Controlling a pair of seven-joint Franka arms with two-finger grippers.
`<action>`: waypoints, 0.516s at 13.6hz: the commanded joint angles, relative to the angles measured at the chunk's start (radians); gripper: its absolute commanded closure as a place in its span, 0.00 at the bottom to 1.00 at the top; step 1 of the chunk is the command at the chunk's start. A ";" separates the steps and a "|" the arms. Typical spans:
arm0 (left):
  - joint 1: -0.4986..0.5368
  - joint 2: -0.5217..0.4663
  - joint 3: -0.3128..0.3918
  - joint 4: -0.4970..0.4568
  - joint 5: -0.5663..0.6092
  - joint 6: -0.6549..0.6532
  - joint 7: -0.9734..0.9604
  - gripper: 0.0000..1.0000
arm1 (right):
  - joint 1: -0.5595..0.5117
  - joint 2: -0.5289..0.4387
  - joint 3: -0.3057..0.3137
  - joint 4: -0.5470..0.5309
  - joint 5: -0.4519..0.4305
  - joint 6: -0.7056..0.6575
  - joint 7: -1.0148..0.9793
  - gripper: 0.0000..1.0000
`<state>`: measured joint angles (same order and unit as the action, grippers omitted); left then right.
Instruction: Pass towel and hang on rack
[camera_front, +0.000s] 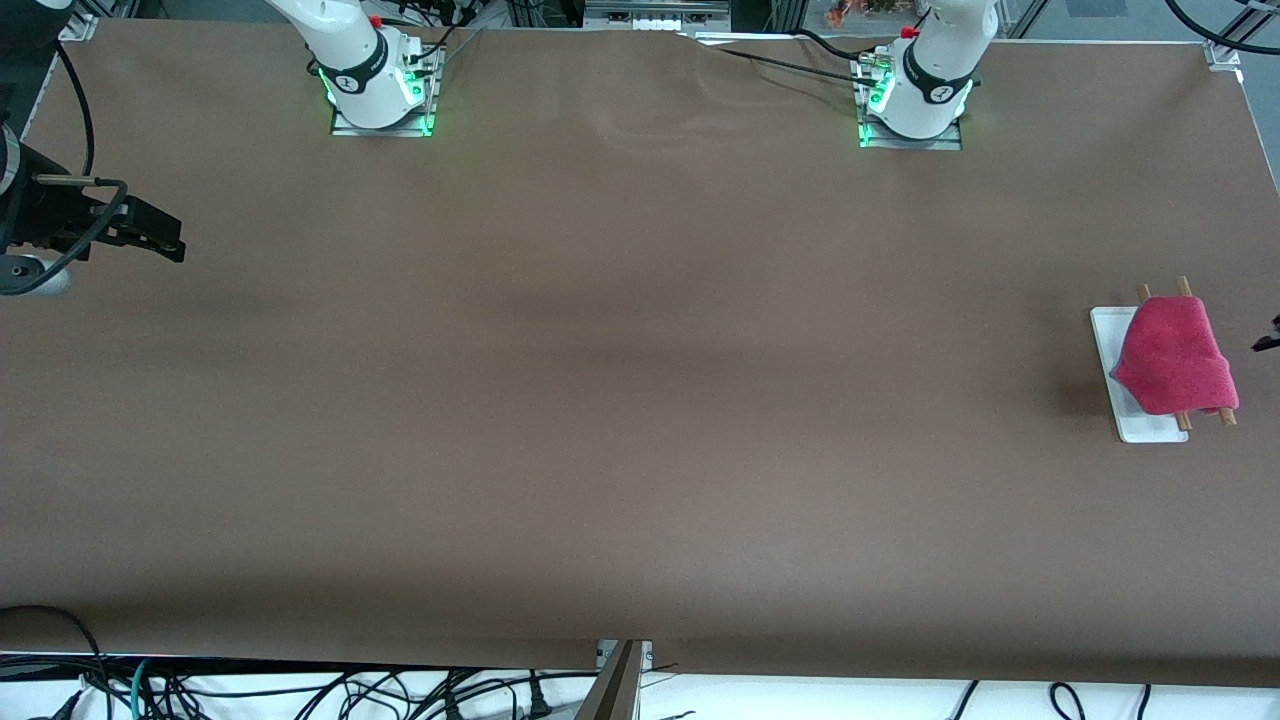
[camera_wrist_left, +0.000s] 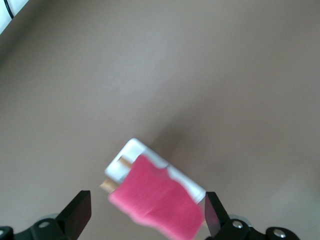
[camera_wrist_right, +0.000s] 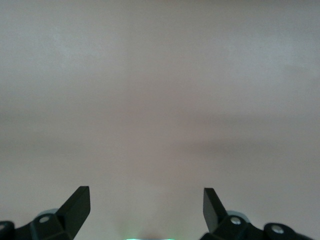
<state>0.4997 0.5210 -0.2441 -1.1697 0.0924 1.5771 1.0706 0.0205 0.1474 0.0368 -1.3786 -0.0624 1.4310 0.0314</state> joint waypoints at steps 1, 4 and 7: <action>-0.013 -0.029 -0.110 -0.025 0.004 -0.042 -0.218 0.00 | -0.013 -0.003 0.002 0.004 0.019 -0.007 -0.013 0.00; -0.108 -0.053 -0.127 -0.028 0.010 -0.091 -0.449 0.00 | -0.014 -0.003 0.002 0.004 0.019 -0.007 -0.011 0.00; -0.222 -0.127 -0.100 -0.065 0.007 -0.112 -0.671 0.00 | -0.019 -0.003 -0.003 0.004 0.019 -0.009 -0.013 0.00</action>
<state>0.3304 0.4758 -0.3733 -1.1750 0.0933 1.4886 0.5183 0.0158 0.1474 0.0359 -1.3786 -0.0621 1.4309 0.0314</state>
